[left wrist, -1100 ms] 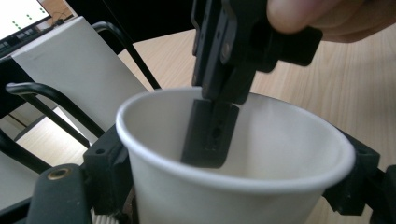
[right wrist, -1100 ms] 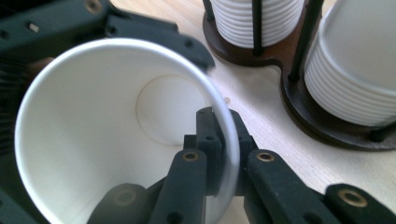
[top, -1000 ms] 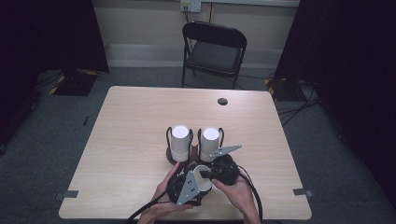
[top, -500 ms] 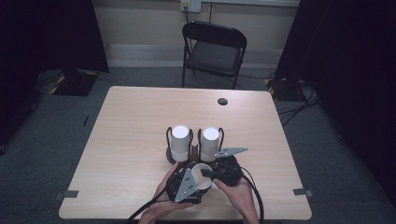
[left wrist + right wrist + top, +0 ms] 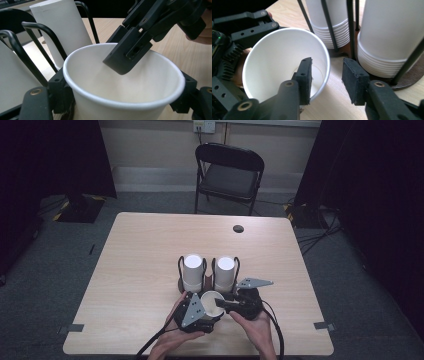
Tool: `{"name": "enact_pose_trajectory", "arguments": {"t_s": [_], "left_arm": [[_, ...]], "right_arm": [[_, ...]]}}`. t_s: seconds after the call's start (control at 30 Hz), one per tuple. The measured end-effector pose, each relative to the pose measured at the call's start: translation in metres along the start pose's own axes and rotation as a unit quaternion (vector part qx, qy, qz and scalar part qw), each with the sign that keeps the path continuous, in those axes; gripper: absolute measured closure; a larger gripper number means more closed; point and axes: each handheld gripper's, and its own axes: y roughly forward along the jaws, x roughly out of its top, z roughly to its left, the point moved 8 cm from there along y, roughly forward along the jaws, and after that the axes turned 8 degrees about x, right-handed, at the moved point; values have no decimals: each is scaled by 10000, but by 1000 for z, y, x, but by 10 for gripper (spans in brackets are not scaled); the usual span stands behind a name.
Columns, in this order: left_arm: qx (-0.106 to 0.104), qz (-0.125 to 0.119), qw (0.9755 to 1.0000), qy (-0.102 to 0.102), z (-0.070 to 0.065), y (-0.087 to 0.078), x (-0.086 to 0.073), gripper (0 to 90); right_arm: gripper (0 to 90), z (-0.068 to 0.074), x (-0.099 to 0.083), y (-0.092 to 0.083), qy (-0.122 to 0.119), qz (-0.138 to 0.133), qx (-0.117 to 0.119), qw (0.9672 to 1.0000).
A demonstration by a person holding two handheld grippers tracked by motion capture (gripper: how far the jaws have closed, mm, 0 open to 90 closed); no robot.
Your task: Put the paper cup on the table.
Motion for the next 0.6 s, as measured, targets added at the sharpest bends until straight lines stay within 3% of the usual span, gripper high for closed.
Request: {"name": "enact_pose_trajectory", "arguments": {"t_s": [0.13,0.3,0.4,0.6], "left_arm": [[-30,21,10000,-49,1,-1,0,228],[30,-33,9990,-437,5,-3,0,229],[25,-65,9980,-628,8,-6,-3,231],[104,-182,9963,-829,19,-15,-3,231]], "right_arm": [[553,-2,1,-6,26,-237,-88,9997],[517,-4,2,-13,-66,-530,-192,9984],[498,-5,4,-19,-92,-783,-206,9967],[450,-15,3,-30,-156,-1161,-532,9917]]}}
